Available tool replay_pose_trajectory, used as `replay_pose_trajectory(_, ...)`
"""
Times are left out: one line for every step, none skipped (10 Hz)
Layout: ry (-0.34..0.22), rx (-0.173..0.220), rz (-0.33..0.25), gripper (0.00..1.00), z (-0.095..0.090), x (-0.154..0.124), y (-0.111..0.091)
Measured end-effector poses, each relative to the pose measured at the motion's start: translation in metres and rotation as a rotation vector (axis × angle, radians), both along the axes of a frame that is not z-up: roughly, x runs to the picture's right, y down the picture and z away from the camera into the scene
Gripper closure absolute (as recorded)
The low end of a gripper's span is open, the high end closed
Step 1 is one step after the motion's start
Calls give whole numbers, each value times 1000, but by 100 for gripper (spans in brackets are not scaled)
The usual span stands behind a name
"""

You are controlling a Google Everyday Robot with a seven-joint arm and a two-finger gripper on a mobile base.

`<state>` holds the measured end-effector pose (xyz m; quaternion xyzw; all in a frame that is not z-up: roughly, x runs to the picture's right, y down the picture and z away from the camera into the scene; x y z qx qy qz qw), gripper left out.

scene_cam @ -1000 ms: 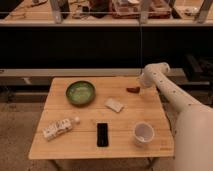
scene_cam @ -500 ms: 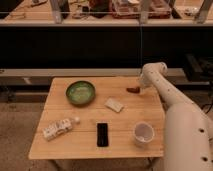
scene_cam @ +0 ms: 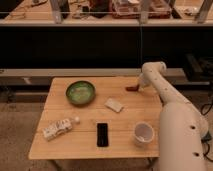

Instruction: Place the pepper on the white sponge

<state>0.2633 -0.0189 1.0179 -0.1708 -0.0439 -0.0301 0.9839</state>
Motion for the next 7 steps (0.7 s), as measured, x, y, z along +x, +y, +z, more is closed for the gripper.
replay_pose_trajectory(-5, -3, 1, 77, 0, -1, 0)
replay_pose_trajectory(-20, -7, 1, 77, -3, -5, 0)
replay_pose_trajectory(-41, -12, -2, 77, -7, -13, 0)
replay_pose_trajectory(-71, -19, -8, 77, -14, -24, 0)
replay_pose_trajectory(-108, -27, -28, 77, -25, -37, 1)
replay_pose_trajectory(-153, -33, -55, 77, -41, -53, 3)
replay_pose_trajectory(-205, -35, -87, 77, -59, -74, 4)
